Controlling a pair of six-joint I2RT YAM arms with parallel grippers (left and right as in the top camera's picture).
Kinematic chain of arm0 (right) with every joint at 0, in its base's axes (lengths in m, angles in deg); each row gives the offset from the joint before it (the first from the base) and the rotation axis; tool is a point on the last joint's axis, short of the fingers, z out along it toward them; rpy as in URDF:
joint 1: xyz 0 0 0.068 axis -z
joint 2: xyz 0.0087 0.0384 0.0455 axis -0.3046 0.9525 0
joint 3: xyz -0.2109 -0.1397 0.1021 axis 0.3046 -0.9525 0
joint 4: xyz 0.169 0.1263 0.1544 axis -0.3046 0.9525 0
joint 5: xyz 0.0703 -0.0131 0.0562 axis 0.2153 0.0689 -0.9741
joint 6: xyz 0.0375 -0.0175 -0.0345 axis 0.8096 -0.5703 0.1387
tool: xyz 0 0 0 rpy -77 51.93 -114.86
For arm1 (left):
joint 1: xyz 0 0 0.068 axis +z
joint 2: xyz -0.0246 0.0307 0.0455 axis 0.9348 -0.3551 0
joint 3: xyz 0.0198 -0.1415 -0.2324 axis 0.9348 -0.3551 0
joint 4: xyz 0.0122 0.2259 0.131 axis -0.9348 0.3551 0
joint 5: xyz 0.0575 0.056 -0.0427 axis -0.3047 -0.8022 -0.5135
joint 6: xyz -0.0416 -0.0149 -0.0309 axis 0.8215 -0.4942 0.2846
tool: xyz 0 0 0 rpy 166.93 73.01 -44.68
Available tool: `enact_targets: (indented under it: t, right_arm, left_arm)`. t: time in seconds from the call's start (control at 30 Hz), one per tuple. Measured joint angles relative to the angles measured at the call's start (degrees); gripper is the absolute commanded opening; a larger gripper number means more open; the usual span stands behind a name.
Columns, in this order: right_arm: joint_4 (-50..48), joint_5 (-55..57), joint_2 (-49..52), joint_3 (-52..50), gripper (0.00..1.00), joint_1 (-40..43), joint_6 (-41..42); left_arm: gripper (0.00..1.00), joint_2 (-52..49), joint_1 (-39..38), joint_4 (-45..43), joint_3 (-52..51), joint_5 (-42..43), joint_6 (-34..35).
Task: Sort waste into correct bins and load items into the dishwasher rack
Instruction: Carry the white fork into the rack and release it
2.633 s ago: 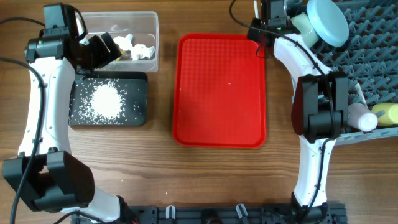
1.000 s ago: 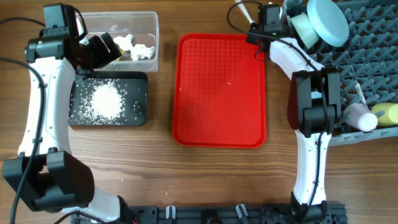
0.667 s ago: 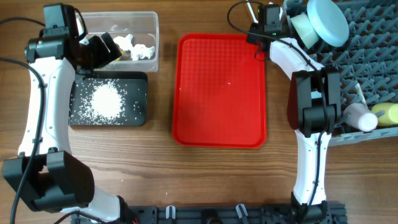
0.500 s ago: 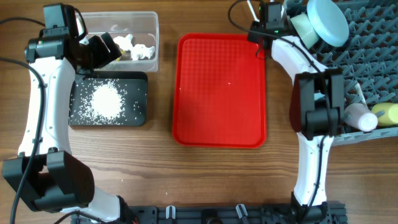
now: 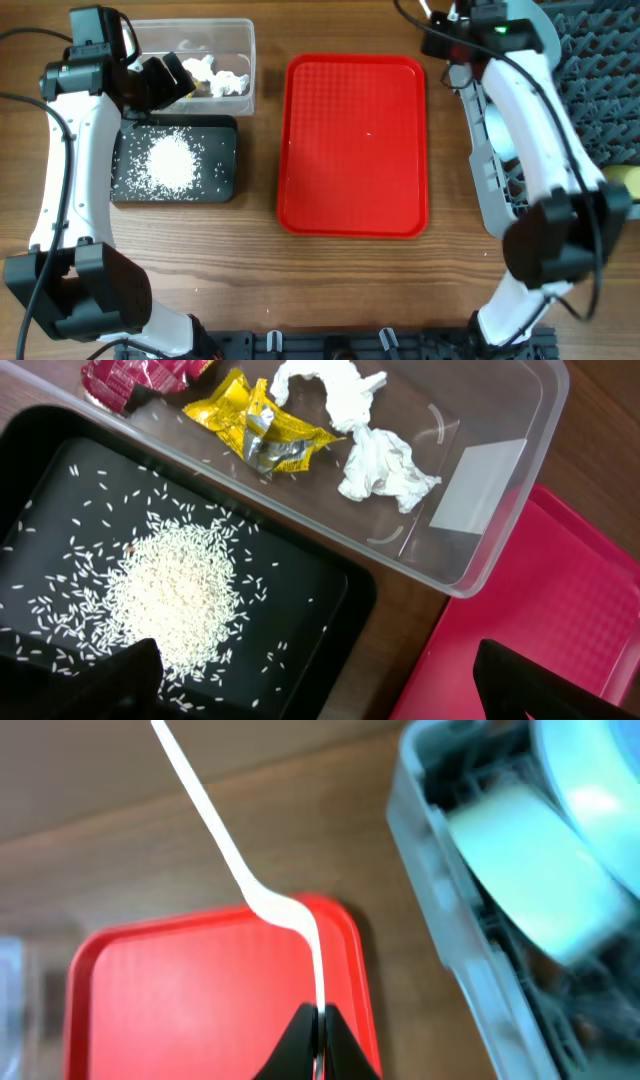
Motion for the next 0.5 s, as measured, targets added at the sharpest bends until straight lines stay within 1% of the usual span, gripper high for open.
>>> enact_targets:
  t: [0.1, 0.23, 0.37, 0.43, 0.5]
  right_arm:
    - [9.07, -0.07, -8.96, 0.02, 0.04, 0.00, 1.97]
    - [21.51, 2.73, -22.18, -0.33, 0.04, -0.04, 7.15]
    - [28.48, 6.43, -32.87, -4.55, 0.04, -0.04, 11.76]
    - [31.54, 10.80, -40.22, -8.79, 0.05, -0.04, 15.50]
    - [32.20, 15.10, -45.77, -13.03, 0.04, -0.04, 18.60]
  left_arm:
    - [1.00, 0.00, 0.00, 0.00, 0.00, 0.00, 0.00]
    - [1.00, 0.00, 0.00, 0.02, 0.00, 0.00, 0.00]
    - [1.00, 0.00, 0.00, -0.04, 0.00, -0.02, 0.00]
    - [1.00, 0.00, 0.00, -0.02, 0.00, 0.00, 0.00]
    - [1.00, 0.00, 0.00, 0.04, 0.00, 0.02, 0.00]
